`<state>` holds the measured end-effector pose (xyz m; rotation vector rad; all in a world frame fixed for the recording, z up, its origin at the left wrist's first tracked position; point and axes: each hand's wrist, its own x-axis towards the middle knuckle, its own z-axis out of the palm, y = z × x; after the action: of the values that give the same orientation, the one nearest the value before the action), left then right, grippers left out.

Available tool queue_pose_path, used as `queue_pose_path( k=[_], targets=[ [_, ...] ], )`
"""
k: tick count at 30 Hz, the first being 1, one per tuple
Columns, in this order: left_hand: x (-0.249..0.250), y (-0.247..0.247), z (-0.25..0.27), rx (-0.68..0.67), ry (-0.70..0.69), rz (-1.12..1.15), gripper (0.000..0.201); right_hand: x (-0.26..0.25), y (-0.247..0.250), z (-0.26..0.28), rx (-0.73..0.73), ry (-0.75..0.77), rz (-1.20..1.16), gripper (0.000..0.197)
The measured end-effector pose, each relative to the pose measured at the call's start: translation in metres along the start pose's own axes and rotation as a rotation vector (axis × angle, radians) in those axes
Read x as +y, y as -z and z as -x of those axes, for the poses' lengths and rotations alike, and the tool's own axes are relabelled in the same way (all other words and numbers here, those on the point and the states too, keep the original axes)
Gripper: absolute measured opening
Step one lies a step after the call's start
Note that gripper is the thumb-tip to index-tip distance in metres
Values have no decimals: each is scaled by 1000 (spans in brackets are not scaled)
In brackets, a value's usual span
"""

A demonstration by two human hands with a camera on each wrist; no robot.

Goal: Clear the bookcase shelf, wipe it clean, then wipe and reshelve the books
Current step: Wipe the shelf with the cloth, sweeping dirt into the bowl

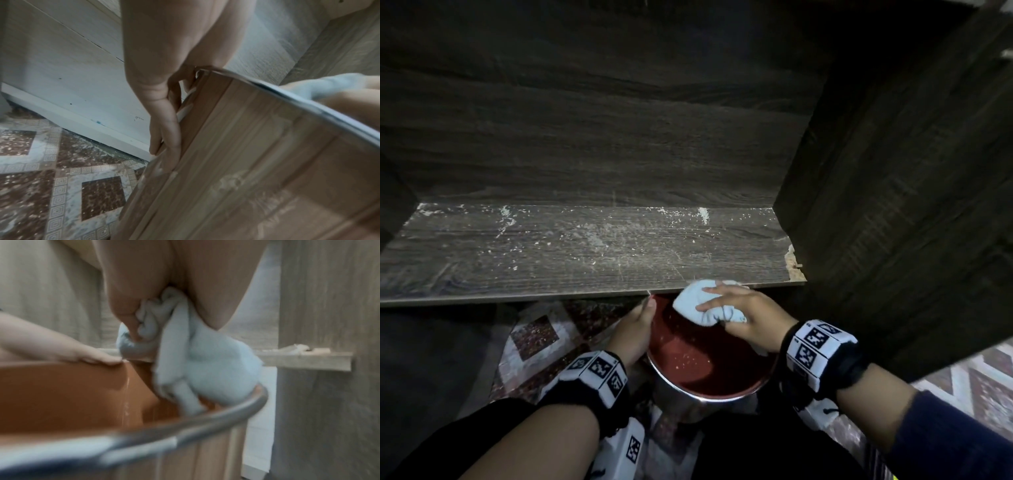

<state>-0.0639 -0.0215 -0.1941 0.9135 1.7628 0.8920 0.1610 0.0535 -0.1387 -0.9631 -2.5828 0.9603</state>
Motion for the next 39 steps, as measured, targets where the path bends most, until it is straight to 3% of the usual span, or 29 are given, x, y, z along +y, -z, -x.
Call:
queue_pose_path(
  k=[5,9,15,18,22,26,28,32,34,39],
  targets=[
    [4,6,7,-15,-43,-41,43,-15,34,11,11,-44,-167,39],
    [1,11,9,-16,-50,-45,44,-15,81,-5,200,-31,-156,31],
    [-7,16,5,25,-65,-3,43,16,109,-56,475,-229,110,42],
    [-7,15,7,46,-75,50,39,37,97,-74,438,-310,176,42],
    [-4,15,9,50,-85,72,36,66,73,-75,209,-474,116,47],
    [-4,14,12,38,-68,137,35,69,61,-81,409,-525,16,58],
    [-6,13,11,20,-77,124,33,66,62,-84,504,-511,135,53],
    [-5,12,13,6,-43,101,38,73,58,-90,317,-554,530,72],
    [-9,12,12,-6,-30,101,40,78,57,-94,270,-584,554,73],
    [-10,13,10,-11,-42,75,41,82,57,-107,387,-661,457,68]
  ],
)
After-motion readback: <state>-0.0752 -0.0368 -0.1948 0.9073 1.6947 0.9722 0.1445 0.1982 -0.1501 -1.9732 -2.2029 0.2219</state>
